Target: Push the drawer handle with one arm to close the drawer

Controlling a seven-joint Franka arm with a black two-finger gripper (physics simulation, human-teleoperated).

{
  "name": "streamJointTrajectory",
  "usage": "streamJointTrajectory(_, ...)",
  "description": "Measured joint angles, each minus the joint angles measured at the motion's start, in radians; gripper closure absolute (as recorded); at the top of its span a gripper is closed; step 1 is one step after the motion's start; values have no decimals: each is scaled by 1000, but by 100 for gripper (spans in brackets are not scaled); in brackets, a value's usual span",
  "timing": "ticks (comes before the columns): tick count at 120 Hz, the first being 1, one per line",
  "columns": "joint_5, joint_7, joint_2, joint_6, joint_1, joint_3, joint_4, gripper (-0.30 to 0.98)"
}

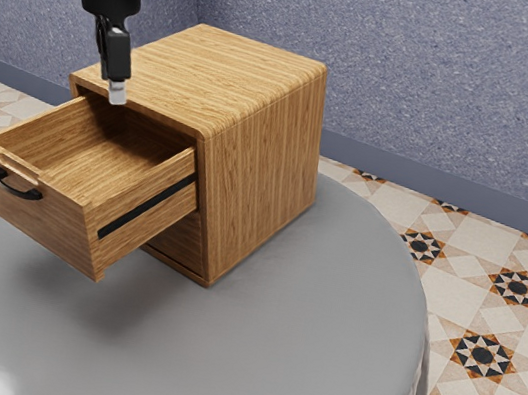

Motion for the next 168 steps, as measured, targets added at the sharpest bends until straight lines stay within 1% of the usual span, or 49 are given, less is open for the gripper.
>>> streamJointTrajectory(22,0,35,0,-1,2,-1,1,0)
streamJointTrajectory(29,4,39,-7,-7,8,-7,23,0)
streamJointTrajectory(34,7,36,-40,-29,16,-15,96,0)
streamJointTrajectory(39,9,26,-102,-55,18,-20,142,0)
streamJointTrajectory(49,13,-11,-211,-112,11,-22,144,0)
streamJointTrajectory(57,14,-65,-272,-147,20,-20,32,0)
streamJointTrajectory(60,15,-86,-288,-156,28,-19,-19,2)
streamJointTrajectory(72,9,-161,-357,-151,69,-16,-252,27)
streamJointTrajectory(83,-5,-227,-417,-92,83,-17,-441,48)
streamJointTrajectory(90,-11,-267,-405,-46,84,-20,-498,57)
streamJointTrajectory(100,-23,-318,-362,20,89,-16,-525,65)
streamJointTrajectory(108,-26,-354,-348,63,94,-13,-542,70)
streamJointTrajectory(120,-23,-399,-364,115,110,-11,-603,74)
streamJointTrajectory(130,-8,-427,-380,148,120,1,-627,76)
streamJointTrajectory(153,57,-470,-442,188,125,41,-708,78)
streamJointTrajectory(168,87,-483,-448,215,124,73,-747,78)
